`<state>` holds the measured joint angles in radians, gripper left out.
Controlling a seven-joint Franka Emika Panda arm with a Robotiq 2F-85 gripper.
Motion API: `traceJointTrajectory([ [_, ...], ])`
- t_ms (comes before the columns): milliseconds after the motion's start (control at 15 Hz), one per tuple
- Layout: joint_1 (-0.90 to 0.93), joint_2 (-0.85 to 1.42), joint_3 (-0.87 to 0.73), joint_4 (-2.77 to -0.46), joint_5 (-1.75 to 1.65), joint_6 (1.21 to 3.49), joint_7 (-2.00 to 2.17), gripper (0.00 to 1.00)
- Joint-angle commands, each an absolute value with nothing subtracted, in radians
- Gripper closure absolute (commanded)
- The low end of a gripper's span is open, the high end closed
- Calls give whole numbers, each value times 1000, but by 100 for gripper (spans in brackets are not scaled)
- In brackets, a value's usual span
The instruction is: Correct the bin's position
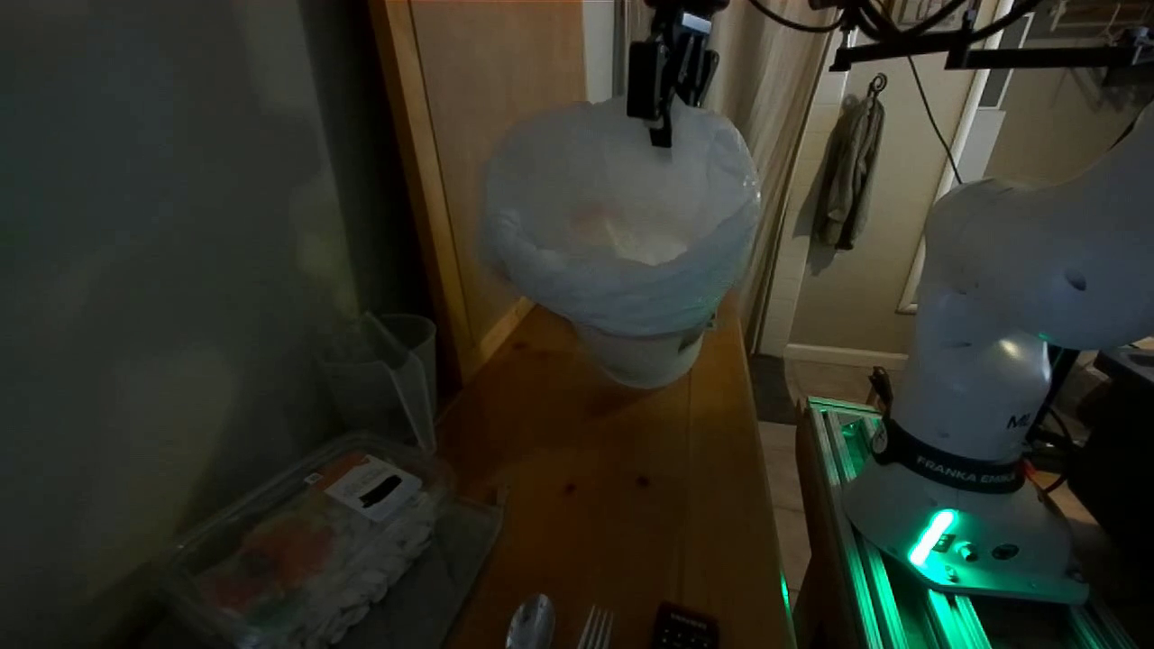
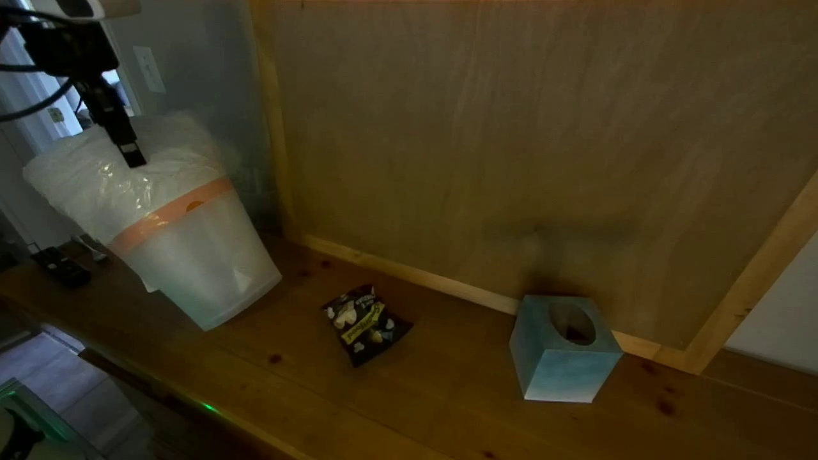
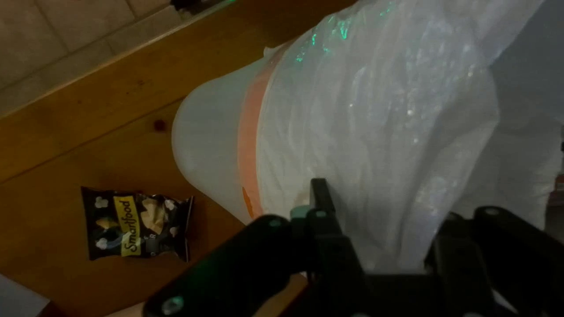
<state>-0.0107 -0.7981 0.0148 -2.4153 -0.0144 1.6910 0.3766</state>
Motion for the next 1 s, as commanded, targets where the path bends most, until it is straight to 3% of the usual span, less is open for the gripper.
traceJointTrajectory([
  [0,-26,-835,-12,-2492,150,1714,369,95],
  [933,-146,-805,-63,-2589,452,1632,395,95],
])
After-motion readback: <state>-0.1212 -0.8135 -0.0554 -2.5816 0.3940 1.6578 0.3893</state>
